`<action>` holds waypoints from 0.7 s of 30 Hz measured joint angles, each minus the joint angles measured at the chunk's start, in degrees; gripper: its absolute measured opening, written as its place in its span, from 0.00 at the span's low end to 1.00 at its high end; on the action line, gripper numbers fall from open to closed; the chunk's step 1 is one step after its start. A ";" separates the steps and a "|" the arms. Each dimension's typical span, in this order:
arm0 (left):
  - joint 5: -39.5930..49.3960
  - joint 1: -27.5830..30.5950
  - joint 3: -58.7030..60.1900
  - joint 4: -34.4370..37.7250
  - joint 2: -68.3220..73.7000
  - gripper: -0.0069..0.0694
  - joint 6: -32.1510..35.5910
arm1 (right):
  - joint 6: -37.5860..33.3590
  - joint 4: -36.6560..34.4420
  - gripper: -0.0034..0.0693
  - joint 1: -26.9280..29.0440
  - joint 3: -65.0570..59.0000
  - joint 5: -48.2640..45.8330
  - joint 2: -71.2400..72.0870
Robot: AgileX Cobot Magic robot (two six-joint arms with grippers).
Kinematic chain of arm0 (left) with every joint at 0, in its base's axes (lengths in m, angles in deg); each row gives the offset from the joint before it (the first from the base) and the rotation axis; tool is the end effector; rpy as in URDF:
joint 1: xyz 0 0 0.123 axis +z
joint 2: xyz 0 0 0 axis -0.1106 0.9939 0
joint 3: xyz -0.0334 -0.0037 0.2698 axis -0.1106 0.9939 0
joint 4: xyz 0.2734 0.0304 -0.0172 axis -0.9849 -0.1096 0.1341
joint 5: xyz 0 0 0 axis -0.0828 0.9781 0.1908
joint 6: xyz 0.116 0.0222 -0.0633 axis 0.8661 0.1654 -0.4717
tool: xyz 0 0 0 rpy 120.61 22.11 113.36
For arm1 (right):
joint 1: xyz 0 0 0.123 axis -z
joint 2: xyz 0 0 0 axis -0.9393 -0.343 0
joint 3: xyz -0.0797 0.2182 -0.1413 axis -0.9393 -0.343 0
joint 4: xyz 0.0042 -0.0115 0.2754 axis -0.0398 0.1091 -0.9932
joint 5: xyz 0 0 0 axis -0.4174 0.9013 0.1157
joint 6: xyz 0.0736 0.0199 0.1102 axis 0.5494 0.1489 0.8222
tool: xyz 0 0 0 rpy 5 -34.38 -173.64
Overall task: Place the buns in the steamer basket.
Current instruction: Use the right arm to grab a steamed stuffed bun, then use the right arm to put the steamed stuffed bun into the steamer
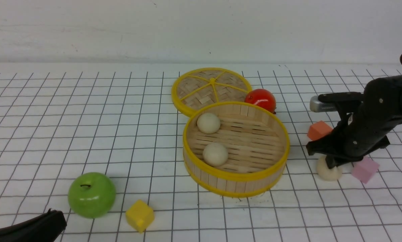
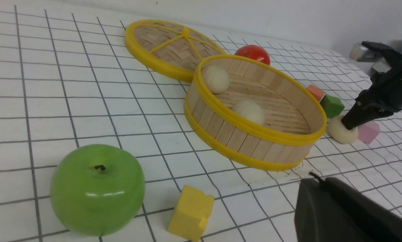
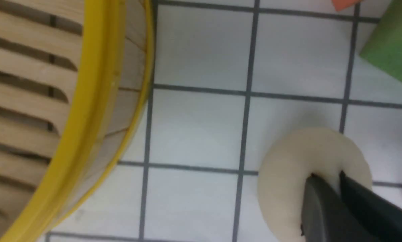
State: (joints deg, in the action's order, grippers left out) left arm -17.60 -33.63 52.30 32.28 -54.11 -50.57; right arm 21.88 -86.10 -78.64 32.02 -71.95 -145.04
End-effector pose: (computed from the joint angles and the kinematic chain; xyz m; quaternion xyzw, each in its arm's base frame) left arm 0.1494 -0.0802 0.2245 0.0584 0.7578 -0.2651 0.5933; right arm 0.4056 0.0633 0.1296 -0.0447 0.9788 0.0257 0.1982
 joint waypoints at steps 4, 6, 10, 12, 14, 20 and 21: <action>0.00 0.00 0.00 0.00 0.00 0.11 0.00 | -0.87 -0.10 0.06 -3.19 0.11 -0.84 6.20; 0.00 0.00 0.00 0.00 0.00 0.11 0.00 | -1.96 -0.54 0.06 -5.64 0.77 -0.49 8.64; 0.00 0.00 0.00 0.00 0.00 0.12 0.00 | -2.89 -1.61 0.06 -12.54 4.21 4.10 9.19; 0.00 0.00 0.00 0.00 0.00 0.12 0.00 | -2.89 -1.61 0.06 -14.13 4.98 5.75 8.24; 0.00 0.00 0.00 0.00 0.00 0.12 0.00 | -2.89 -1.56 0.06 -16.17 6.72 9.13 5.21; 0.00 0.00 0.00 0.00 0.00 0.12 0.00 | -2.89 -1.36 0.13 -16.93 8.16 17.55 -4.01; 0.00 0.00 0.00 0.00 0.00 0.12 0.00 | -2.89 -1.32 0.16 -16.93 8.16 18.55 -4.98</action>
State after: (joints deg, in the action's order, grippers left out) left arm -17.60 -33.63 52.30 32.28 -54.11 -50.57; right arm 18.99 -87.42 -95.57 40.18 -53.40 -150.02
